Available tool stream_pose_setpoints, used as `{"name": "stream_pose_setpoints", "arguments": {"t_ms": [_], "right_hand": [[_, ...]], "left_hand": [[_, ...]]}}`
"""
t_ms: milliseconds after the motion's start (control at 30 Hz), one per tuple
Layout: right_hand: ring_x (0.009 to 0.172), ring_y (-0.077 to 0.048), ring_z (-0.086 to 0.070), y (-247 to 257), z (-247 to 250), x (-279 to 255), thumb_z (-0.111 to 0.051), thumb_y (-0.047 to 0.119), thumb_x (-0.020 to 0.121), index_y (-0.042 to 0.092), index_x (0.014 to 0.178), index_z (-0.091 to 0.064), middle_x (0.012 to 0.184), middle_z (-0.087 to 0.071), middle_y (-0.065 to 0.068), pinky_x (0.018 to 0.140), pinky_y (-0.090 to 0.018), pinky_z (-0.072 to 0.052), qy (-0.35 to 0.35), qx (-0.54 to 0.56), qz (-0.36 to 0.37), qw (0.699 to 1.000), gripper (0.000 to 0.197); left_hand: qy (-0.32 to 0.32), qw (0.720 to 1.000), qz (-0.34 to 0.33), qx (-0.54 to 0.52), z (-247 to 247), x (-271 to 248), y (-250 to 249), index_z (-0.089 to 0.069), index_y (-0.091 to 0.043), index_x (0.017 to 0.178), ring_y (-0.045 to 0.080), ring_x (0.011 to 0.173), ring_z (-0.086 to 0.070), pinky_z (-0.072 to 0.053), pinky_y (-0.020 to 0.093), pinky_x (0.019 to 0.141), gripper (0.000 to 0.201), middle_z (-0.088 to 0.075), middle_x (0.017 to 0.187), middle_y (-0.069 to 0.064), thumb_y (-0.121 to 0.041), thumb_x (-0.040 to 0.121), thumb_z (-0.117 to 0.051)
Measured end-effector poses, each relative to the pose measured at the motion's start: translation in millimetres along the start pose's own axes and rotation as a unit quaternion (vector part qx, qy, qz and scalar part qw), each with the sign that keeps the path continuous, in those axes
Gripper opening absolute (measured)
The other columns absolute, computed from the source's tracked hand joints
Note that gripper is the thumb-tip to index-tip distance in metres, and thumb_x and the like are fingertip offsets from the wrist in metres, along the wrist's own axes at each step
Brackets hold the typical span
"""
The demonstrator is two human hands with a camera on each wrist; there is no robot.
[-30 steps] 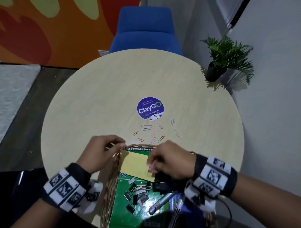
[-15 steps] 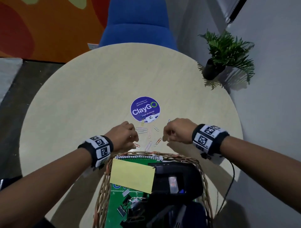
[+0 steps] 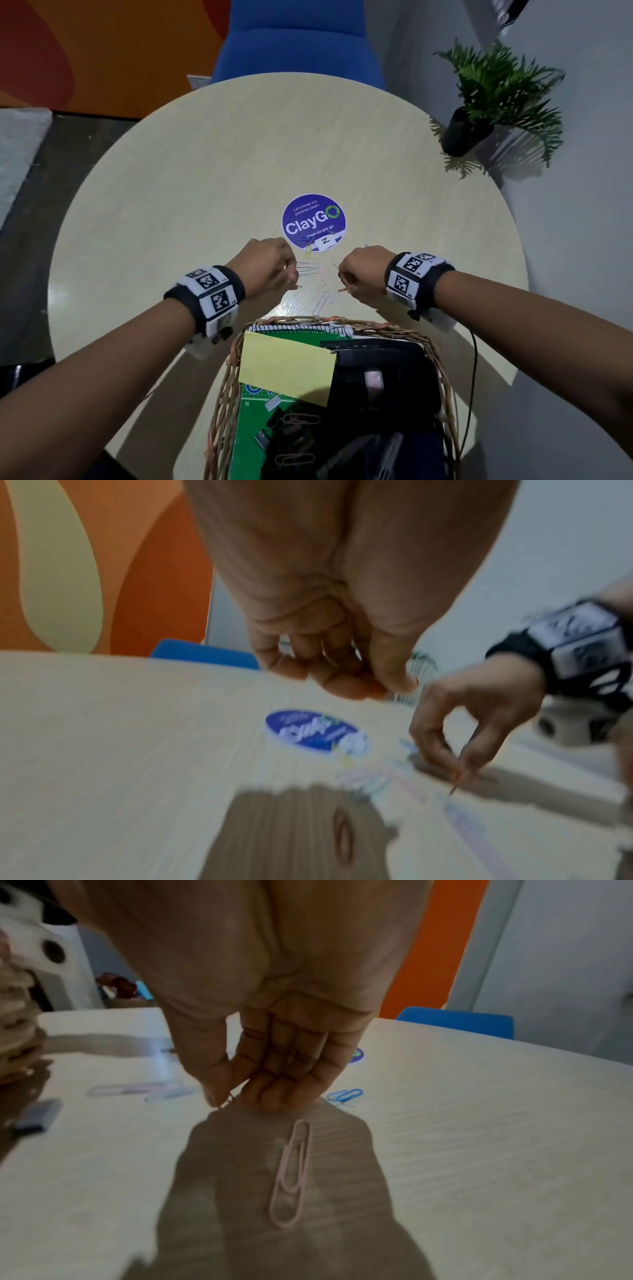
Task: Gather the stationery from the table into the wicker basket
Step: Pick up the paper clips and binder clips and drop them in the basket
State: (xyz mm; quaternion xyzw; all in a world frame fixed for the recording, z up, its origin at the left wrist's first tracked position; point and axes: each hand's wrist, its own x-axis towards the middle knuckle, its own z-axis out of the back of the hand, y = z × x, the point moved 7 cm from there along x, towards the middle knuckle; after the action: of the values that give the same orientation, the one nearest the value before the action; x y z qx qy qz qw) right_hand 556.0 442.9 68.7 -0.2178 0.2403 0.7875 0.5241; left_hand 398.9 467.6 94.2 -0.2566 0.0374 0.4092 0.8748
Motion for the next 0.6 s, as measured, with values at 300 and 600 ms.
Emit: {"name": "stream_pose_setpoints", "arguments": {"t_ms": [300, 600], "right_hand": [[0.069, -0.014, -0.062, 20, 55, -48, -0.069, 0.009, 0.078, 0.015, 0.077, -0.068, 0.072, -0.067, 0.005, 0.07, -0.027, -0.05, -0.11, 0.2, 0.051, 0.972, 0.006], [0.07, -0.009, -0.066, 90, 42, -93, -0.067, 0.011, 0.083, 0.017, 0.088, -0.073, 0.079, -0.074, 0.003, 0.072, -0.028, -0.054, -0.078, 0.227, 0.142, 0.96, 0.01]], "left_hand": [[-0.034, 0.971, 0.008, -0.237, 51, -85, -44, -0.068, -0.014, 0.077, -0.004, 0.054, -0.059, -0.038, 0.006, 0.055, 0.007, -0.065, 0.059, -0.007, -0.013, 0.078, -0.075], [0.065, 0.97, 0.01, -0.235, -9, -150, -62, -0.069, -0.033, 0.074, -0.006, 0.06, -0.061, -0.037, 0.003, 0.057, 0.017, -0.064, 0.059, -0.025, -0.018, 0.08, -0.074]]}}
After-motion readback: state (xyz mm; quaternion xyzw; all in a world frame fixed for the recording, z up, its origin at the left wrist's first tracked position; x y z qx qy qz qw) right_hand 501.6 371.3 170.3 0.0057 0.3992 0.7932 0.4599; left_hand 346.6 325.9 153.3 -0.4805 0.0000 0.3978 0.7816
